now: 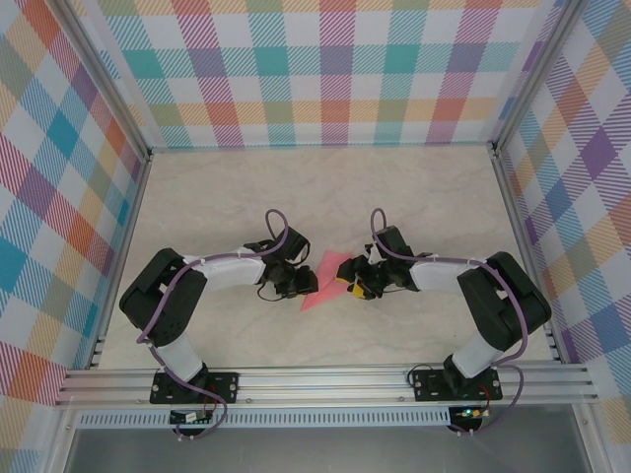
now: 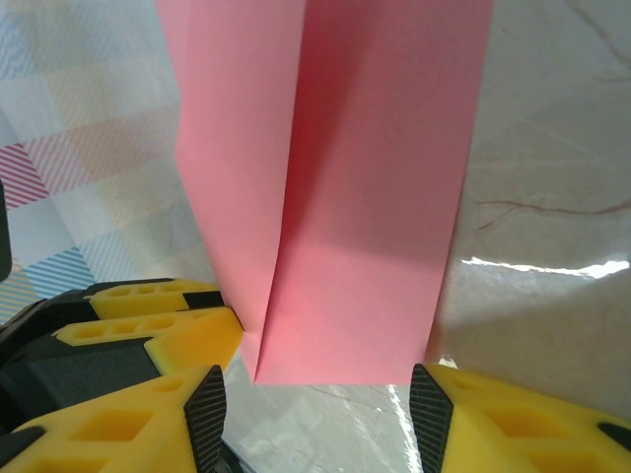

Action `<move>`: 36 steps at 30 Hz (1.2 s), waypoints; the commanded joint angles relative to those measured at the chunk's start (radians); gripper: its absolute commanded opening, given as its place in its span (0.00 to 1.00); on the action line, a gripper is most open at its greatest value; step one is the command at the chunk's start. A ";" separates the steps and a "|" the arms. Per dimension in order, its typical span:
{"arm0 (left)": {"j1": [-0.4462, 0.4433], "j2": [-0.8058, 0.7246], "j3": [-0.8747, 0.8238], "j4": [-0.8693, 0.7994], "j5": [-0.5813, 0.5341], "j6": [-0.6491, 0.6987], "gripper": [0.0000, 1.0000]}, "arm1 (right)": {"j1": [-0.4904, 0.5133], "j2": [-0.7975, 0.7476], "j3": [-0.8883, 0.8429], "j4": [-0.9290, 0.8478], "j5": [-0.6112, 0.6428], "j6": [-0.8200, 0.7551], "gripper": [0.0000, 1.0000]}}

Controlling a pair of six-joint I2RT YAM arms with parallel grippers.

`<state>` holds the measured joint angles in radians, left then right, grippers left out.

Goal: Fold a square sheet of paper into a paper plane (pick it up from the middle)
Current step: Fourth fold the wing at the center of the table.

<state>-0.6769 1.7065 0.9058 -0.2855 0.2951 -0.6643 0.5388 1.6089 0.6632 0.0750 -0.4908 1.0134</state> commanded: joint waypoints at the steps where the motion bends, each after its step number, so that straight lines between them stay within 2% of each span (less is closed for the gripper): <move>1: 0.014 0.020 0.001 -0.018 -0.005 0.008 0.27 | 0.006 0.010 0.026 -0.006 0.019 0.004 0.55; 7: 0.014 0.022 0.001 -0.017 -0.003 0.004 0.27 | 0.007 -0.006 0.020 -0.059 0.057 0.002 0.56; 13: 0.014 0.025 0.000 -0.008 0.009 0.002 0.27 | 0.006 0.020 0.011 0.021 0.010 0.023 0.56; 25: 0.015 0.031 0.002 -0.002 0.017 -0.002 0.27 | 0.006 0.036 0.015 -0.004 0.023 0.021 0.56; 36: 0.014 0.030 0.004 -0.001 0.018 -0.004 0.26 | 0.006 0.049 0.021 0.053 -0.028 0.017 0.54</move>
<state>-0.6754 1.7092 0.9058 -0.2840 0.2993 -0.6647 0.5369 1.6241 0.6659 0.0814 -0.4797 1.0328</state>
